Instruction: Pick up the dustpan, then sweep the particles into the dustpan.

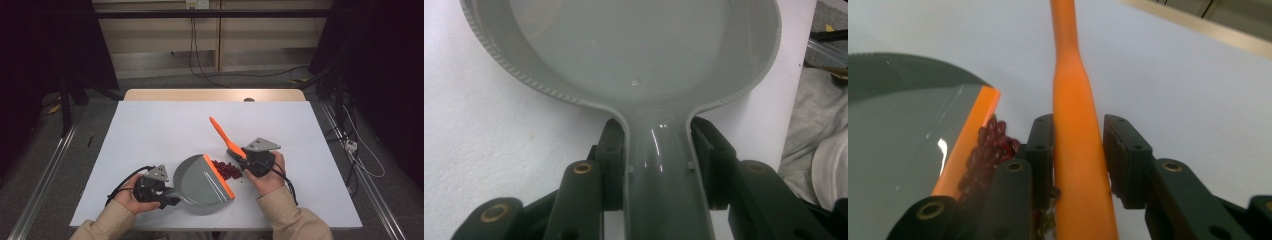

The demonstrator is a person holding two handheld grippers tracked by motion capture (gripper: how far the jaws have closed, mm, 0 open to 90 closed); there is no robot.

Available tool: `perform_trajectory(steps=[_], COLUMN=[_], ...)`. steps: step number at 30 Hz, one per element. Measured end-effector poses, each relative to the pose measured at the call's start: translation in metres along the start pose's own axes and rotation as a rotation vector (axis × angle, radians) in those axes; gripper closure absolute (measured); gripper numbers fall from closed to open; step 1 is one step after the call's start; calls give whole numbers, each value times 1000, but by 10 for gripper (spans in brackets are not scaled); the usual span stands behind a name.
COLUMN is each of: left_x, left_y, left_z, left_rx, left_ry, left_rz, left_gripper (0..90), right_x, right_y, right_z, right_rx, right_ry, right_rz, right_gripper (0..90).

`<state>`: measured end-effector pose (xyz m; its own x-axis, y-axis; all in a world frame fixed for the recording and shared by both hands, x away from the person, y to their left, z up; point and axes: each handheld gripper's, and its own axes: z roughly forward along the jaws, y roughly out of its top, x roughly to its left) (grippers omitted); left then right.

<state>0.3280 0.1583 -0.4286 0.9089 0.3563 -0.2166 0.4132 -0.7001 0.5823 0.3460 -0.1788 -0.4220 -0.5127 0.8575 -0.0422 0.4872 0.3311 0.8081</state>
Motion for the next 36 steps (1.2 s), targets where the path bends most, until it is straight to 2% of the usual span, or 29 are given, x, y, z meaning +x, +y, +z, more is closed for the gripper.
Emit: perform_trajectory(steps=[1, 2, 3, 4, 5, 6, 10, 11, 20, 22, 36], left_x=[0, 0, -1, -1, 0, 1, 1, 1, 2, 2, 1], left_y=[0, 0, 0, 0, 1, 1, 1, 1, 1, 2, 7], left_z=[0, 1, 2, 2, 1, 2, 4, 4, 5, 5, 10], left_rx=[3, 4, -8, -8, 15, 6, -2, 17, 0, -1, -7], left_ry=[0, 1, 0, -1, 15, 1, 2, 18, -6, 11, 4], left_rz=[3, 4, -11, -10, 13, 6, -8, 3, -16, -14, -39], left_gripper=[625, 625, 625, 625, 625, 625, 626, 626, 626, 626, 626], right_x=[-2, -4, -5, -6, -6, -6, -5, -3, 12, 14, 29], right_y=[1, 1, 1, 0, 0, 0, -1, -3, -9, -10, -9], right_z=[-1, -2, -2, -2, -1, 0, 0, 0, -2, -2, -1], right_rx=[18, 31, 49, 45, 51, 49, 33, 17, -19, -22, -25], right_ry=[0, 6, 16, 13, 8, 2, -2, -5, -4, -11, 0], right_rz=[12, 10, 0, -3, -13, -15, 11, 19, 52, 54, 103], right_gripper=[632, 648, 683, 706, 708, 711, 714, 714, 714, 714, 712])
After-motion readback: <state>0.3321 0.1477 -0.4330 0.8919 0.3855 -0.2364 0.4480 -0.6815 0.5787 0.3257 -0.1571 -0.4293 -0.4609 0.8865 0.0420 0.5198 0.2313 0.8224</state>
